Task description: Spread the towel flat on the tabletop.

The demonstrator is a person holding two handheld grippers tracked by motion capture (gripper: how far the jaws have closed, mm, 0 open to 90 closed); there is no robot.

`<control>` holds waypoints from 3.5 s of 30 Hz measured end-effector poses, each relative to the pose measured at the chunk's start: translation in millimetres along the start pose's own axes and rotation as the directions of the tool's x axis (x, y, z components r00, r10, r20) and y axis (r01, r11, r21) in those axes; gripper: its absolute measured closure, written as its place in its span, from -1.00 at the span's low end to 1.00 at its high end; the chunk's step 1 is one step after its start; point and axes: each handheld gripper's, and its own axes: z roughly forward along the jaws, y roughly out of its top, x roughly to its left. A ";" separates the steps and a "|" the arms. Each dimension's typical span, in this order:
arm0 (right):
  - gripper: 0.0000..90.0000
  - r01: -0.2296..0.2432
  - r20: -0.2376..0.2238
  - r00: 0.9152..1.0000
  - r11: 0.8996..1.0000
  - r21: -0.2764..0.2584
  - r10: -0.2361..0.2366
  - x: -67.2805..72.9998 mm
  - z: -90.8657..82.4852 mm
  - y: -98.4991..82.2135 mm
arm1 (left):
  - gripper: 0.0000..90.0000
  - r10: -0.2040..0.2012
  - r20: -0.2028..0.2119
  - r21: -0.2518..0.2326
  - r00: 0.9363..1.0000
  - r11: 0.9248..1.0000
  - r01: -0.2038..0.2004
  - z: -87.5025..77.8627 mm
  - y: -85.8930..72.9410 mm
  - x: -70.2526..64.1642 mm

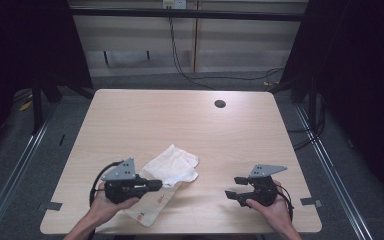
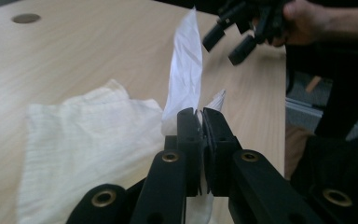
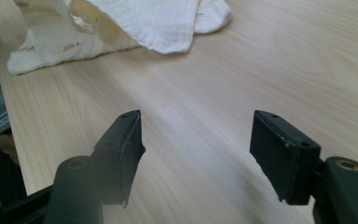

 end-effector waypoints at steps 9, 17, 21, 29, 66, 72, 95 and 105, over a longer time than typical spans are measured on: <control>-0.12 0.036 -0.039 0.999 0.999 -0.014 -0.037 3.9 21.7 23.2 | 0.92 -0.066 -0.147 -0.064 0.987 0.996 0.057 -40.7 -5.4 27.5; -0.02 0.068 -0.079 0.995 0.998 0.002 -0.067 12.3 51.8 43.2 | 0.92 -0.163 -0.249 -0.085 0.955 0.986 0.146 -63.3 -31.2 54.1; 0.15 0.107 -0.110 0.988 0.994 0.014 -0.105 10.2 65.3 53.6 | 0.92 -0.209 -0.269 -0.094 0.940 0.977 0.190 -65.6 -41.3 66.3; 0.28 0.191 -0.142 0.973 0.981 0.035 -0.184 7.0 91.9 63.5 | 0.92 -0.208 -0.275 -0.056 0.939 0.978 0.200 -58.6 -48.0 70.4; 0.97 0.148 -0.220 0.965 0.989 -0.002 -0.144 -2.7 98.1 66.6 | 0.92 -0.293 -0.225 -0.110 0.929 0.955 0.274 -61.3 -63.3 86.6; 0.98 0.100 -0.212 0.970 0.992 -0.080 -0.115 -8.4 74.8 82.2 | 0.92 -0.282 -0.217 -0.129 0.935 0.957 0.259 -62.3 -56.2 83.0; 0.98 0.124 -0.175 0.972 0.974 -0.190 -0.158 -16.7 -26.2 127.5 | 0.93 -0.165 -0.181 -0.166 0.970 0.977 0.136 -51.2 7.4 67.8; 0.98 0.142 -0.114 0.978 0.956 -0.256 -0.176 -8.7 -65.3 137.8 | 0.93 -0.087 -0.179 -0.231 0.980 0.972 0.044 -59.1 49.6 53.2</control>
